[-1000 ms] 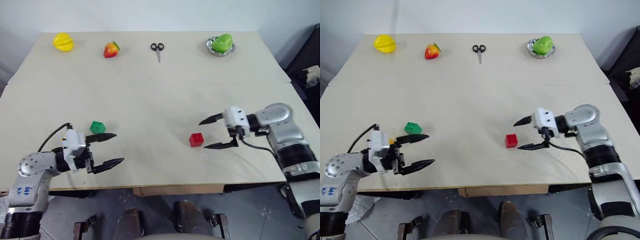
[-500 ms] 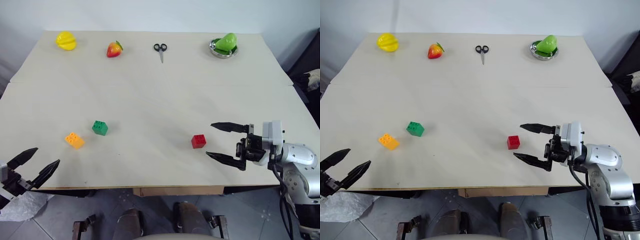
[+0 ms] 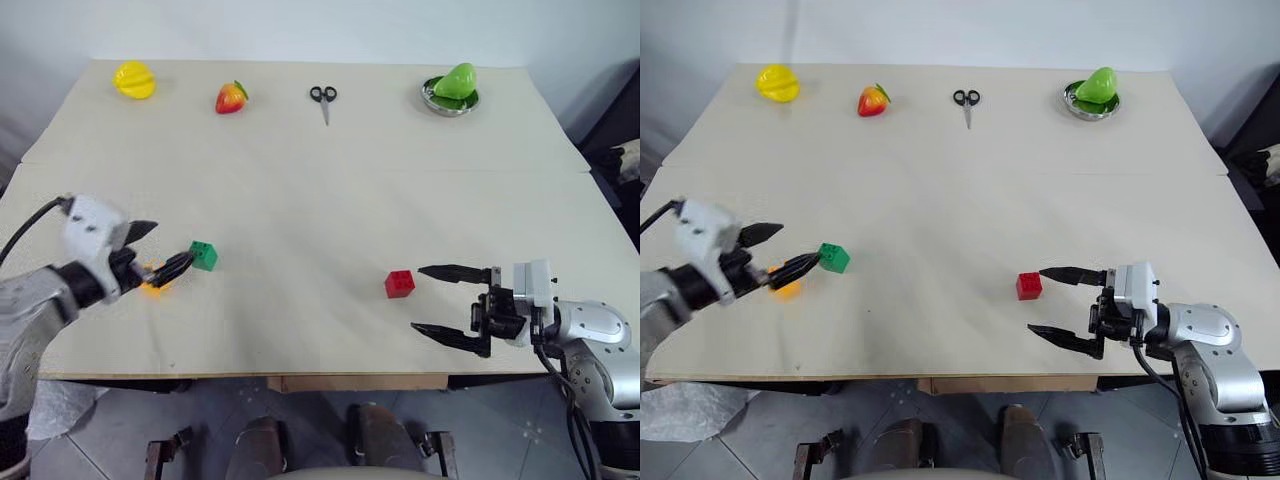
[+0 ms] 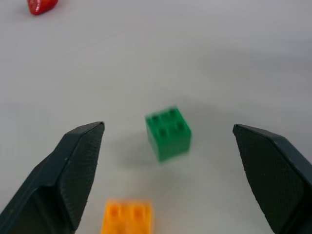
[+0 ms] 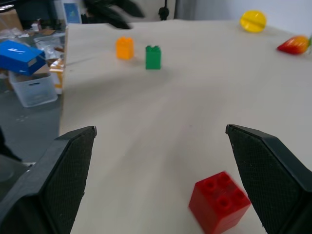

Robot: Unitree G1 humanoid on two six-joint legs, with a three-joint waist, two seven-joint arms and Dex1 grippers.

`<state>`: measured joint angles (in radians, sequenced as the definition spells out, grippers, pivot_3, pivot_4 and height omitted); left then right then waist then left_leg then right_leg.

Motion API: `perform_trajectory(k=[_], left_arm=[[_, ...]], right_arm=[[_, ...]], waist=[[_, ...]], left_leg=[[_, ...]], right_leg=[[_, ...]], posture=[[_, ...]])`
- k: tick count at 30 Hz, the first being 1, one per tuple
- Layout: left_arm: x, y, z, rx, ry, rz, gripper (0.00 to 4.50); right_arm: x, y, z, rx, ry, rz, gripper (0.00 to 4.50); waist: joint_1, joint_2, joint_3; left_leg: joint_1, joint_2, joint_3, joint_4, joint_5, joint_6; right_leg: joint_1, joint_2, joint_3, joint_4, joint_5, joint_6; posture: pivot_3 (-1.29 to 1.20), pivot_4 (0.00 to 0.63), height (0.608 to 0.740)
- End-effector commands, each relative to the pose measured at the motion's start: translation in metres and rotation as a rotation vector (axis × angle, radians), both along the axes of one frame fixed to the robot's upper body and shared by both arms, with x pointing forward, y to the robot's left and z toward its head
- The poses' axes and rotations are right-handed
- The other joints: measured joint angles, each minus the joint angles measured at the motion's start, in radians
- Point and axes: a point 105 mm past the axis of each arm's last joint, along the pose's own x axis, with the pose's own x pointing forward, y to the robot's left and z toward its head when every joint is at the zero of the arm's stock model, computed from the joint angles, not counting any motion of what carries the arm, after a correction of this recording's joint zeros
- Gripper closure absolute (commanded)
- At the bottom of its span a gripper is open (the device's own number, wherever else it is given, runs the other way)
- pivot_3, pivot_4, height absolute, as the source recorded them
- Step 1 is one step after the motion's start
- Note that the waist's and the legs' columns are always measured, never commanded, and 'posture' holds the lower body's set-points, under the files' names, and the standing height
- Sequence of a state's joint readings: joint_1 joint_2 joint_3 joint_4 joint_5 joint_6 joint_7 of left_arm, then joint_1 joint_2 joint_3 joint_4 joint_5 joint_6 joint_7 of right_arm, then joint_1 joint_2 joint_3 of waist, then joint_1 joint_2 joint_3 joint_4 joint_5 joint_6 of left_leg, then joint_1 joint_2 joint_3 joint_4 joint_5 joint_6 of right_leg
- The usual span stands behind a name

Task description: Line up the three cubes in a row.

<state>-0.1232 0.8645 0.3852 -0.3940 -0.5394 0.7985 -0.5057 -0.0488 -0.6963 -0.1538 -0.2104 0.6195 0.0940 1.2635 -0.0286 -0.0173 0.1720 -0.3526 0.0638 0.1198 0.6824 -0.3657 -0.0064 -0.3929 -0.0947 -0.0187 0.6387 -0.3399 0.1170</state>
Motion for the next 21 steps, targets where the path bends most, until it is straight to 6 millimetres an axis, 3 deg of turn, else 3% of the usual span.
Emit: perform_trajectory(k=[1,3,10,15,21], left_arm=[[0.013,-0.005,-0.001,-0.002,0.067,0.152,0.0],[0.018,-0.009,-0.006,0.061,0.109,0.203,0.0],[0.032,-0.033,-0.02,0.008,0.181,0.192,0.0],[0.034,-0.034,-0.03,0.051,0.233,0.195,0.0],[0.028,-0.028,-0.036,0.113,0.3,0.177,1.79]], right_arm=[[-0.004,0.005,0.013,0.009,-0.035,0.028,0.03],[-0.006,0.007,0.014,0.01,-0.037,0.032,0.03],[-0.009,0.014,0.019,0.028,-0.052,0.022,0.03],[-0.009,0.016,0.02,0.035,-0.054,0.01,0.03],[-0.012,0.015,0.02,0.032,-0.049,-0.007,0.0]], waist=[[0.0,0.0,0.0],[0.001,-0.001,0.0],[0.007,-0.001,0.0],[0.007,-0.001,0.0],[0.007,-0.001,0.001]], left_leg=[[0.0,0.0,0.0,0.0,0.0,0.0],[0.0,0.0,0.0,0.0,0.0,0.0],[-0.001,0.0,0.0,0.001,0.0,0.0],[-0.001,0.0,0.001,0.002,0.001,-0.002],[-0.001,0.0,0.001,0.002,0.002,-0.003]], right_leg=[[0.0,0.001,0.0,0.001,0.0,0.0],[-0.001,0.003,0.0,0.0,0.0,0.0],[-0.001,0.006,0.0,0.0,0.0,0.0],[-0.001,0.008,0.001,0.0,0.0,0.0],[-0.001,0.011,0.002,0.0,0.0,0.0]], posture=[[0.0,0.15,0.74],[0.0,0.15,0.74],[0.0,0.15,0.74],[0.0,0.15,0.74],[0.0,0.15,0.74]])
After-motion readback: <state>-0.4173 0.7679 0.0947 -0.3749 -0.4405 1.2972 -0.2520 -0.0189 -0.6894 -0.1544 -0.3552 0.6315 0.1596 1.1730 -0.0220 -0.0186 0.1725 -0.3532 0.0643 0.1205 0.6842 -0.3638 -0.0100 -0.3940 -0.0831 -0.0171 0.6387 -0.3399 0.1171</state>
